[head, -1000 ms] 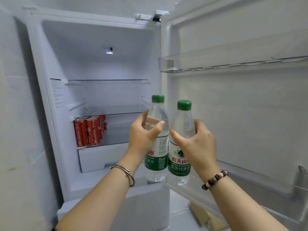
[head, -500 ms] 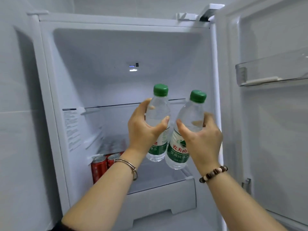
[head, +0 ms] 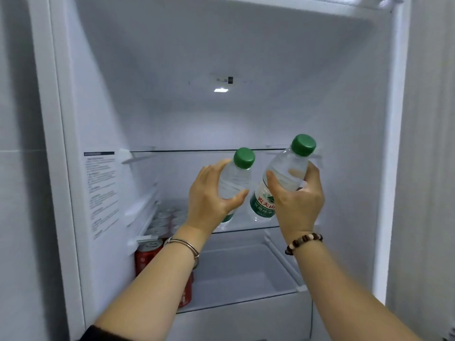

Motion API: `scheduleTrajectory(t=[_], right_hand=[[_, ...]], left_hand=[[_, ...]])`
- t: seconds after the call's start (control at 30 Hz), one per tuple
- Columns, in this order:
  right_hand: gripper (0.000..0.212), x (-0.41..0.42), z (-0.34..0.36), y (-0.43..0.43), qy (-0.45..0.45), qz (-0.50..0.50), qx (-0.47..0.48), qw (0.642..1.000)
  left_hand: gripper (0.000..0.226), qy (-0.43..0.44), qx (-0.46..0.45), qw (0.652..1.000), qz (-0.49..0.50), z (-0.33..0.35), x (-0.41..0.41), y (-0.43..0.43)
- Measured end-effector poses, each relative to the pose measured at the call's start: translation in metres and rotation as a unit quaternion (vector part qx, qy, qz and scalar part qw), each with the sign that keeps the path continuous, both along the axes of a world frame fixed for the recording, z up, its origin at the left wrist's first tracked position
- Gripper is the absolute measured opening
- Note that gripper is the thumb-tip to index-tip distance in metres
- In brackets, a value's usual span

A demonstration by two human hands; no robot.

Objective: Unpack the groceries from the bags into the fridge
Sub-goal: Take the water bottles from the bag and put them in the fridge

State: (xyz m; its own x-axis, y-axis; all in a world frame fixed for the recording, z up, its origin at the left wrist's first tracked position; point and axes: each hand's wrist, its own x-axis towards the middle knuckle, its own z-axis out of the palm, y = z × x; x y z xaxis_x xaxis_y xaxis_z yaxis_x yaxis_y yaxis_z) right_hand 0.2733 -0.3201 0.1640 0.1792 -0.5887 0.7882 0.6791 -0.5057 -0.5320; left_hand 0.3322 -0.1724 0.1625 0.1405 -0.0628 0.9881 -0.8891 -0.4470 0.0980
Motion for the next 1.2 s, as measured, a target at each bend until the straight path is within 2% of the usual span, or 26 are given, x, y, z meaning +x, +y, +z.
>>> scheduleTrajectory(t=[0.07, 0.13, 0.33, 0.5, 0.6, 0.67, 0.73, 0.8, 0.93, 1.2], right_hand=[[0.039, 0.012, -0.004, 0.005, 0.017, 0.028, 0.006, 0.999], [0.041, 0.022, -0.012, 0.009, 0.04, 0.04, -0.009, 0.998], [0.047, 0.045, -0.031, 0.015, 0.148, 0.07, -0.102, 0.981], [0.061, 0.057, -0.042, 0.009, 0.275, 0.078, -0.145, 0.947], [0.052, 0.06, -0.049, 0.002, 0.322, 0.103, -0.218, 0.915], [0.053, 0.061, -0.051, 0.002, 0.36, 0.099, -0.267, 0.889], [0.052, 0.06, -0.049, 0.001, 0.386, 0.112, -0.268, 0.876], [0.046, 0.059, -0.044, -0.002, 0.403, 0.139, -0.234, 0.874], [0.058, 0.062, -0.048, -0.005, 0.404, 0.162, -0.224, 0.872], [0.05, 0.064, -0.049, -0.002, 0.395, 0.171, -0.214, 0.877]], left_hand=[[0.057, -0.015, 0.043, 0.999, 0.029, -0.01, 0.013, 0.007], [0.057, 0.007, 0.075, 0.997, 0.037, -0.021, 0.023, 0.013], [0.06, 0.202, 0.111, 0.97, 0.074, -0.035, 0.039, 0.034], [0.066, 0.267, 0.146, 0.946, 0.114, -0.043, 0.042, 0.045], [0.076, 0.283, 0.182, 0.931, 0.143, -0.042, 0.044, 0.044], [0.077, 0.283, 0.201, 0.926, 0.152, -0.041, 0.046, 0.044], [0.076, 0.284, 0.21, 0.924, 0.147, -0.041, 0.047, 0.045], [0.075, 0.294, 0.216, 0.922, 0.134, -0.041, 0.047, 0.046], [0.081, 0.32, 0.227, 0.914, 0.1, -0.041, 0.047, 0.048], [0.085, 0.391, 0.225, 0.893, 0.012, -0.04, 0.046, 0.053]])
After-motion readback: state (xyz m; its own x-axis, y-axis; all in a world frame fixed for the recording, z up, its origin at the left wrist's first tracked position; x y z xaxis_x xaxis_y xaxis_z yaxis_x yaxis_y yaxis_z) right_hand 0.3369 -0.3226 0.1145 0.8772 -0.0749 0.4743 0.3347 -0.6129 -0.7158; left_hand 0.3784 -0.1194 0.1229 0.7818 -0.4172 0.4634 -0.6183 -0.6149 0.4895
